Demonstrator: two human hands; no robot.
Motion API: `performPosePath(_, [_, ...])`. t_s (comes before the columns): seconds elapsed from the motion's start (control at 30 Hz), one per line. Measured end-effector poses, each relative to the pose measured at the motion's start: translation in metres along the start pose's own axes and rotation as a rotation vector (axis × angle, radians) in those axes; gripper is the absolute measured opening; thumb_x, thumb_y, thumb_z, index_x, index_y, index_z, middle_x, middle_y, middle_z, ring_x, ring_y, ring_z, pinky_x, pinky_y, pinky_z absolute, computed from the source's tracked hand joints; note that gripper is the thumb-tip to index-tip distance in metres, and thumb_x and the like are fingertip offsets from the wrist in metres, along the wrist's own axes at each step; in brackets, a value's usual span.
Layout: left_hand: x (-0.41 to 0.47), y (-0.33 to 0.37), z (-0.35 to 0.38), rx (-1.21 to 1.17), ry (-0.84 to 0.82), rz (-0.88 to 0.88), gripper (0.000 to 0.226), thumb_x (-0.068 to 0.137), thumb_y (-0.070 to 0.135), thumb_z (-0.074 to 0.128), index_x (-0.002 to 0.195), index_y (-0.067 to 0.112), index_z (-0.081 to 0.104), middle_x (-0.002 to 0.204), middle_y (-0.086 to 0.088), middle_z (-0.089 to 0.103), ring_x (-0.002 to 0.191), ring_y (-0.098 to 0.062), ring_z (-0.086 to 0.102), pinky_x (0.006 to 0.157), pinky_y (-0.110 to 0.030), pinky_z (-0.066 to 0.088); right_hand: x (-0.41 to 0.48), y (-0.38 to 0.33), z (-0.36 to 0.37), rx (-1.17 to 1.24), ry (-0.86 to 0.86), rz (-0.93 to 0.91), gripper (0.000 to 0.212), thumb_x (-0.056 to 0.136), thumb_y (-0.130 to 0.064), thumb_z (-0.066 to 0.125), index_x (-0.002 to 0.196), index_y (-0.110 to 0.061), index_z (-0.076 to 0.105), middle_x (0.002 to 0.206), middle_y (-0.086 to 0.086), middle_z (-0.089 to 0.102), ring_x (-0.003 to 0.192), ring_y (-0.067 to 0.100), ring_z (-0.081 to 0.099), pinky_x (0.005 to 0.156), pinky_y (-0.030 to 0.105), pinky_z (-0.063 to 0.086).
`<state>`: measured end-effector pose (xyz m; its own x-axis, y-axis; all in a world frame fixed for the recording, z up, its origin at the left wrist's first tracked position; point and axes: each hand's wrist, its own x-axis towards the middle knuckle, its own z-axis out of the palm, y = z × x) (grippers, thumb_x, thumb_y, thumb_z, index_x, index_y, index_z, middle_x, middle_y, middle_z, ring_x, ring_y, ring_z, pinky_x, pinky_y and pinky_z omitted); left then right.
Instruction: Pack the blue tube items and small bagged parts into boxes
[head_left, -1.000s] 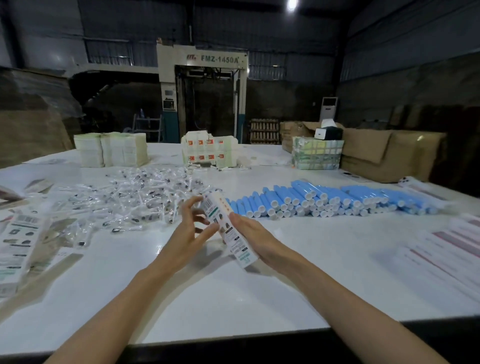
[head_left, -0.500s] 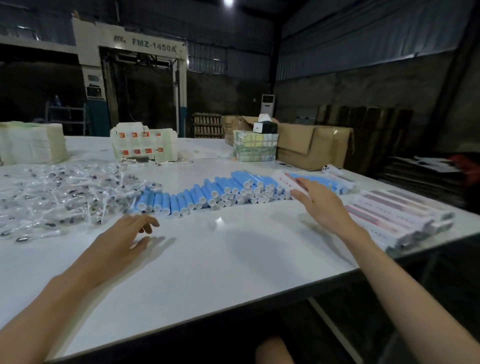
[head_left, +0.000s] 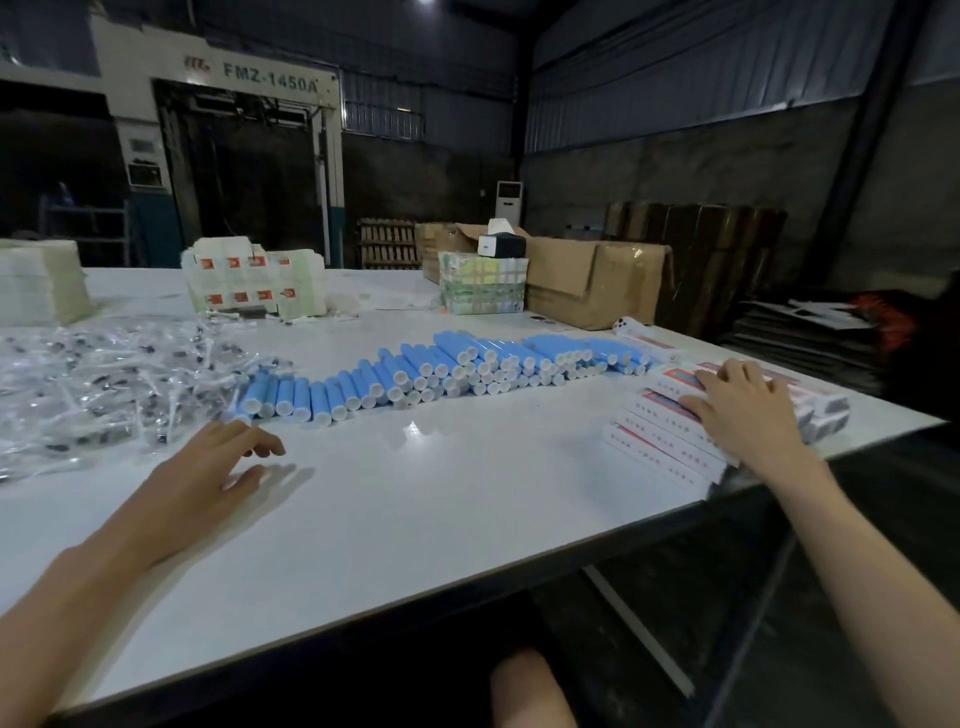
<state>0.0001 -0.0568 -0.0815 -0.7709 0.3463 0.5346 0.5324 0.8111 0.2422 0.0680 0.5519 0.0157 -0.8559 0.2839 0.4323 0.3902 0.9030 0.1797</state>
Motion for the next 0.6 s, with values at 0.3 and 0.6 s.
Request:
performPosePath(0.3, [-0.001, 0.001, -0.002, 0.007, -0.001, 0.000, 0.035, 0.101, 0.015, 0.071, 0.117, 0.045, 0.065, 0.118, 0.026, 0.060, 0.111, 0.002, 0.048, 0.074, -0.030, 0.047, 0.010, -0.007, 0.006, -0.073, 0.045, 0.019, 0.044, 0.106, -0.046, 0.048, 0.141, -0.019, 0.053, 0.146, 0.010, 0.053, 0.134, 0.028, 0.050, 0.115, 0.050, 0.042])
performPosePath(0.6, [-0.004, 0.018, -0.009, 0.113, 0.041, -0.077, 0.011, 0.105, 0.038, 0.065, 0.114, 0.042, 0.065, 0.101, 0.022, 0.062, 0.103, -0.009, 0.059, 0.074, -0.031, 0.049, 0.007, -0.174, -0.024, 0.920, 0.214, -0.238, 0.013, 0.103, -0.025, 0.057, 0.097, -0.018, 0.066, 0.090, -0.001, 0.069, 0.079, 0.019, 0.062, 0.073, 0.040, 0.054])
